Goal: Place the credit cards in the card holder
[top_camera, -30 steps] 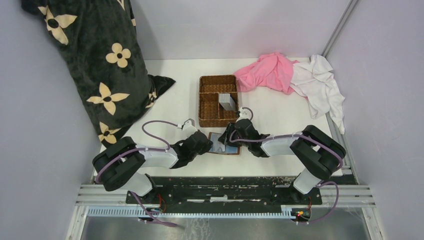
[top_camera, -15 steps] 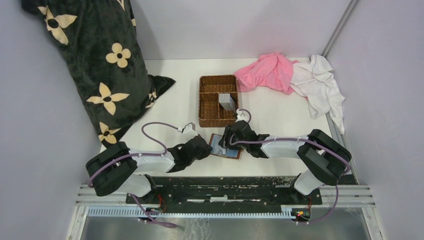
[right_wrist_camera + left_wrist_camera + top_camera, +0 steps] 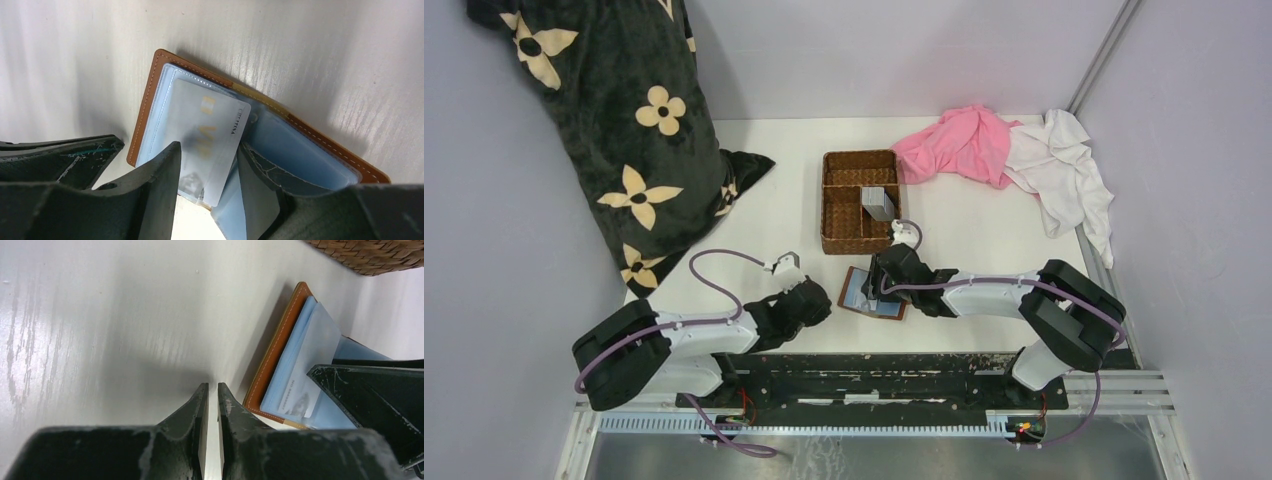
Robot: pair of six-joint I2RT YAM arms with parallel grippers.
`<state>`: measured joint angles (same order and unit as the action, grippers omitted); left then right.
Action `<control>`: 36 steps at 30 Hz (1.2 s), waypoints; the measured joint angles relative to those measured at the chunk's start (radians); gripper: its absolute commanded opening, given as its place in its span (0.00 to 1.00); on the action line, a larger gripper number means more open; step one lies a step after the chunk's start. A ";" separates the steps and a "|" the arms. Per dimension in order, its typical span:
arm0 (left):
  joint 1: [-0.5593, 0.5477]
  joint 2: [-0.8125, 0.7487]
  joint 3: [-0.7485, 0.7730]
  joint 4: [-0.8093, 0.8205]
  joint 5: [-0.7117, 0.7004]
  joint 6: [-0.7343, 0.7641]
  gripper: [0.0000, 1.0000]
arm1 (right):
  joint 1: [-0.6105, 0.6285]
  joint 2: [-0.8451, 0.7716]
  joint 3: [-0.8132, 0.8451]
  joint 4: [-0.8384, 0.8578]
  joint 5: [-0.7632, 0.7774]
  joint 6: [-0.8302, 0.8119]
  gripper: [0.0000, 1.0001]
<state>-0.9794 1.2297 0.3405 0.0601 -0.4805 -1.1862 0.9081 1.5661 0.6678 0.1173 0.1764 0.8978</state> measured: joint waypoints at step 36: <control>-0.125 0.168 0.056 0.162 0.006 0.000 0.16 | 0.071 0.036 0.093 -0.142 0.055 0.041 0.52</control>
<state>-1.1042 1.3975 0.3962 0.2222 -0.4740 -1.1858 0.9794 1.6024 0.7609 -0.0246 0.2310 0.9386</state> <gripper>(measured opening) 0.155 0.516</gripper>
